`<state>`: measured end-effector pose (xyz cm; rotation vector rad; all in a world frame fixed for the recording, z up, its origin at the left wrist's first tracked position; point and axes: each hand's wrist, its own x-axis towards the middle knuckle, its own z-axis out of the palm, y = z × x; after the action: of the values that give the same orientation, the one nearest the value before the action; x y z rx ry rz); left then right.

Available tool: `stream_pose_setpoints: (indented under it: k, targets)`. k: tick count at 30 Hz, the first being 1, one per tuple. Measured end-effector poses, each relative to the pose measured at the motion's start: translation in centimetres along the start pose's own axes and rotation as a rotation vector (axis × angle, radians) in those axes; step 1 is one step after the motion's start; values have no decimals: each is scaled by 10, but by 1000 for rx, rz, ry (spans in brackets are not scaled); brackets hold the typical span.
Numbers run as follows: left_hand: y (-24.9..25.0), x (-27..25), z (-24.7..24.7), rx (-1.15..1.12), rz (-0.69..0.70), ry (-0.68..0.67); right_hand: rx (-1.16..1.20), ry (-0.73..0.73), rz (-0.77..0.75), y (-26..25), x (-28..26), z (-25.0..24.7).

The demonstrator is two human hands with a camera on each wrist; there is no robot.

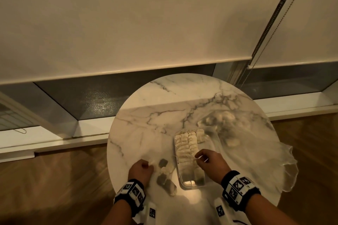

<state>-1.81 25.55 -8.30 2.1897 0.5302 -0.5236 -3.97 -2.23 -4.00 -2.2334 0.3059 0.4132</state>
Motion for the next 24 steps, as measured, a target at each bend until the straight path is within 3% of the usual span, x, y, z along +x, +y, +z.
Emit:
stream_pose_setpoints:
  k: [4, 9, 11, 16, 20, 24]
  targets:
    - [24, -20, 1, -174, 142, 68, 44, -18, -88, -18, -1, -6]
    - [66, -49, 21, -359, 315, -154, 116, -129, -232, -38, 2, -13]
    - [80, -56, 27, -394, 343, -214, 131, -190, -255, -43, 4, -16]
    - [95, -62, 44, -410, 334, -213, 275, -262, -270, -37, 8, -27]
    - [102, -64, 54, -383, 290, -153, 255, -246, -242, -25, 15, -39]
    - [96, -56, 60, -203, 207, 113, 152, -111, -162, -6, 32, -49]
